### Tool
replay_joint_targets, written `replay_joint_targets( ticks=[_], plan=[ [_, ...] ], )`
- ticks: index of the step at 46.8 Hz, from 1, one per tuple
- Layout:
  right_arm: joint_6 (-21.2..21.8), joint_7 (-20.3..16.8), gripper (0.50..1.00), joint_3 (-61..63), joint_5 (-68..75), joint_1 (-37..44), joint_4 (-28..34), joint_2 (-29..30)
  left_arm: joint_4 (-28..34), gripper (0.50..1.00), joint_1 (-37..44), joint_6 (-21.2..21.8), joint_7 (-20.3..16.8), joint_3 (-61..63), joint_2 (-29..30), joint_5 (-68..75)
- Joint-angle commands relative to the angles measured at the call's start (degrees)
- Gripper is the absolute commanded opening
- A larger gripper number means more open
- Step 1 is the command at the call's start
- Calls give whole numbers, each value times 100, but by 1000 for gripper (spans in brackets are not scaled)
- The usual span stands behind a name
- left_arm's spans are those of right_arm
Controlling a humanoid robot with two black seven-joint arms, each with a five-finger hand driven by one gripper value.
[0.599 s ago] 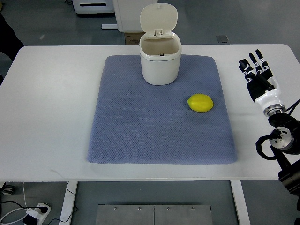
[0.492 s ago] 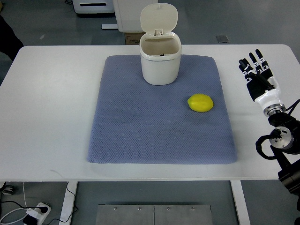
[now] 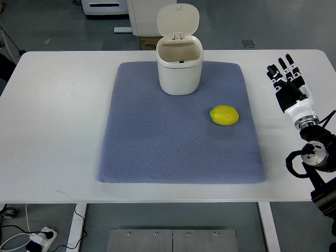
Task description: Put lemon in trash with right hand
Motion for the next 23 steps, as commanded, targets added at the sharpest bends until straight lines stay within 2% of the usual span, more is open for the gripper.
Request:
replay_joint_targets(
  ticks=[1,23],
  plan=[
    [3,0,1000,0,9,0,0,0,0,1000,0,-1,0,0,0,2],
    [82,0,1000,-158,9,17,9,-9,0,1000,0,-1,0,1,0,2]
  ],
)
